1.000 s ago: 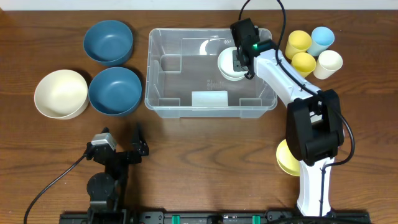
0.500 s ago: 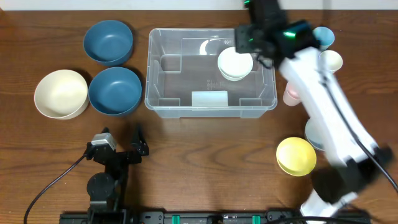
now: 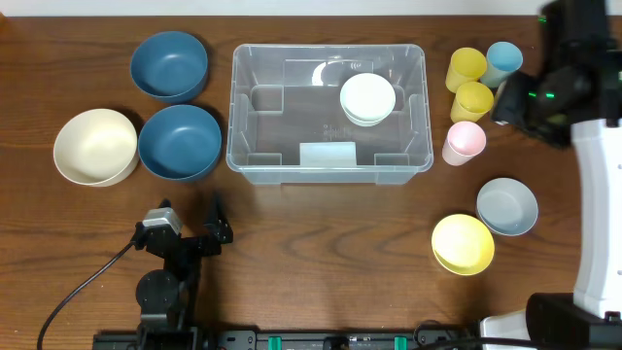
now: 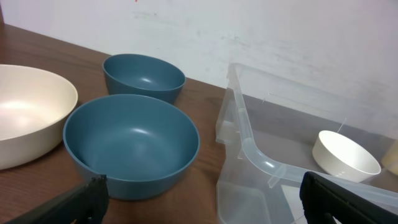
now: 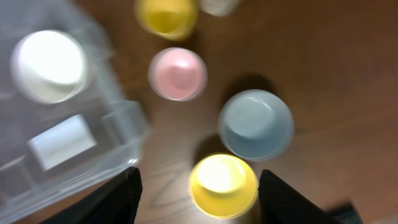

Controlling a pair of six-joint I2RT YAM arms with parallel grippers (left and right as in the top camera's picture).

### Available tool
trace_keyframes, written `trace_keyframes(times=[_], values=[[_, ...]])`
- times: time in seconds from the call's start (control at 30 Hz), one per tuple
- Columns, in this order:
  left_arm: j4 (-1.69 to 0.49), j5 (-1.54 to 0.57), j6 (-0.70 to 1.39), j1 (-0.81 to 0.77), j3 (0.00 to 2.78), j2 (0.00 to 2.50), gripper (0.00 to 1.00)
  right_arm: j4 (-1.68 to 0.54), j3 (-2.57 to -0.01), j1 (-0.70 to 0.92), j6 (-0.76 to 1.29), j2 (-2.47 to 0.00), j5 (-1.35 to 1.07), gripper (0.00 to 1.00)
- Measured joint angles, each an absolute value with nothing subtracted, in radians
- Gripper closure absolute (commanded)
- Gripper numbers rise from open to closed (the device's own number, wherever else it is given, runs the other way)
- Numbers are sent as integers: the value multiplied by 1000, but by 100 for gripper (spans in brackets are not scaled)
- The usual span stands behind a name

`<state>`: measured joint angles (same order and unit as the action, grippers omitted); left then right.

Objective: Pack container
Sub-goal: 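Move the right gripper to the light-blue bowl and grasp its rim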

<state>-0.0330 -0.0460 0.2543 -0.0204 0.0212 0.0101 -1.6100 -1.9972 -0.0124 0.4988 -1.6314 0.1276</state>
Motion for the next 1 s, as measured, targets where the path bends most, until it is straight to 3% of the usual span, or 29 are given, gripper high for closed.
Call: trace_keyframes(times=[0.2, 0.43, 0.63, 0.9, 1.0], values=[[-33, -46, 254, -20, 21, 10, 2, -1597, -1880, -159, 538, -1628, 135, 38], [-33, -46, 254, -20, 21, 10, 2, -1424, -1559, -294, 553, -1624, 134, 39], [-33, -46, 254, -20, 21, 10, 2, -1254, -1282, -376, 552, -1624, 116, 38], [-33, -46, 254, -20, 21, 10, 2, -1085, -1100, -428, 533, -1624, 104, 39], [-33, -46, 254, -20, 21, 10, 2, -991, -1023, -430, 530, -1624, 102, 47]])
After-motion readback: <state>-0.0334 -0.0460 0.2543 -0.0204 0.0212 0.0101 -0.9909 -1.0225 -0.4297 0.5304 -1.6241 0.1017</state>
